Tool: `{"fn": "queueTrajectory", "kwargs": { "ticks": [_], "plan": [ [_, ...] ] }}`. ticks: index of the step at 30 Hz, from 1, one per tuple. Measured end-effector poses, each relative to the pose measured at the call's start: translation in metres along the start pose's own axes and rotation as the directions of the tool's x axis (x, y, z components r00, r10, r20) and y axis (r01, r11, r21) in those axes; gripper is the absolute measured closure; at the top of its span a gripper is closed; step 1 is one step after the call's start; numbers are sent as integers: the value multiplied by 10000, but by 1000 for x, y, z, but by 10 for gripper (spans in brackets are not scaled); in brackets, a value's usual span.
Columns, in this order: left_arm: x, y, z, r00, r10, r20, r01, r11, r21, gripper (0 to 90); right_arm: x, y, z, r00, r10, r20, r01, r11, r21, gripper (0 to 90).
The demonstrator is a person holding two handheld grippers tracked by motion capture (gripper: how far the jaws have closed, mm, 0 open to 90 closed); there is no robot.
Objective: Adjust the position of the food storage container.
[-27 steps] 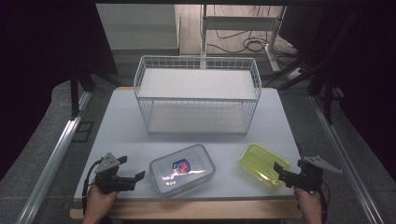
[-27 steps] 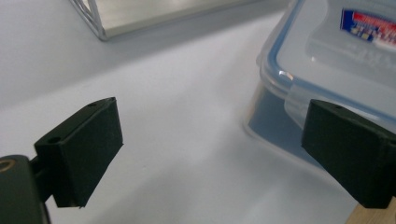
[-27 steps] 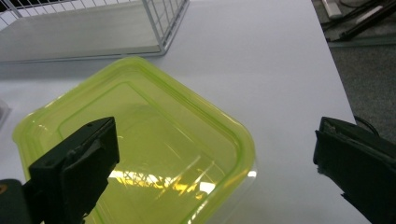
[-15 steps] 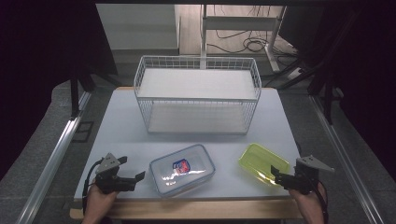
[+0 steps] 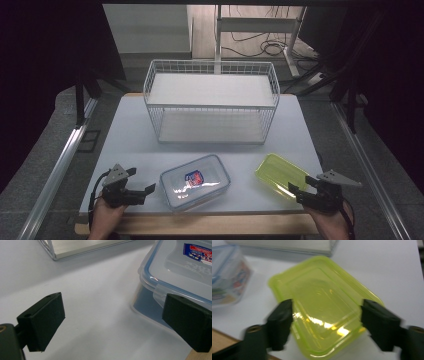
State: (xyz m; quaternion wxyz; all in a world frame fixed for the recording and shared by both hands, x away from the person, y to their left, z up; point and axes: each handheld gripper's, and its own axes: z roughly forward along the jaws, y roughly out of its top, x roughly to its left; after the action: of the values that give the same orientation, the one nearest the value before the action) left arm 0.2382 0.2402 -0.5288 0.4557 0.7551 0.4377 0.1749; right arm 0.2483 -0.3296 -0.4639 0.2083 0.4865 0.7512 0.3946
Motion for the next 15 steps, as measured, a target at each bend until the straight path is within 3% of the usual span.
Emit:
{"fn": "queueTrajectory", "kwargs": {
  "ticks": [2,3,4,6,7,9,11,15],
  "plan": [
    [0,0,0,10000,-11,-23,11,10000,-23,45,8,2,-3,9985,-526,-158,525,9986,-77,493],
    [0,0,-1,10000,-13,-47,13,10000,-40,45,14,3,-5,9957,-732,-570,727,9973,-107,626],
    [0,0,-1,10000,-13,-47,13,10000,-40,45,14,3,-5,9957,-732,-570,727,9973,-107,626],
    [0,0,-1,10000,-30,-39,30,10000,-71,46,17,3,-5,9909,-843,-1048,856,9963,82,732],
    [0,0,-1,10000,-42,-40,42,10000,-75,46,22,0,-2,9857,-1125,-1257,1187,9920,428,808],
    [0,0,-1,10000,-40,-49,40,10000,-61,46,24,-2,0,9829,-1246,-1357,1336,9893,590,837],
    [0,0,-1,10000,-19,-54,19,10000,-42,47,29,-7,6,9746,-1508,-1658,1687,9806,997,888],
    [0,0,-2,10000,-41,-60,40,10000,-53,48,32,-8,10,9713,-1759,-1599,1972,9719,1289,891]
  ]
}}
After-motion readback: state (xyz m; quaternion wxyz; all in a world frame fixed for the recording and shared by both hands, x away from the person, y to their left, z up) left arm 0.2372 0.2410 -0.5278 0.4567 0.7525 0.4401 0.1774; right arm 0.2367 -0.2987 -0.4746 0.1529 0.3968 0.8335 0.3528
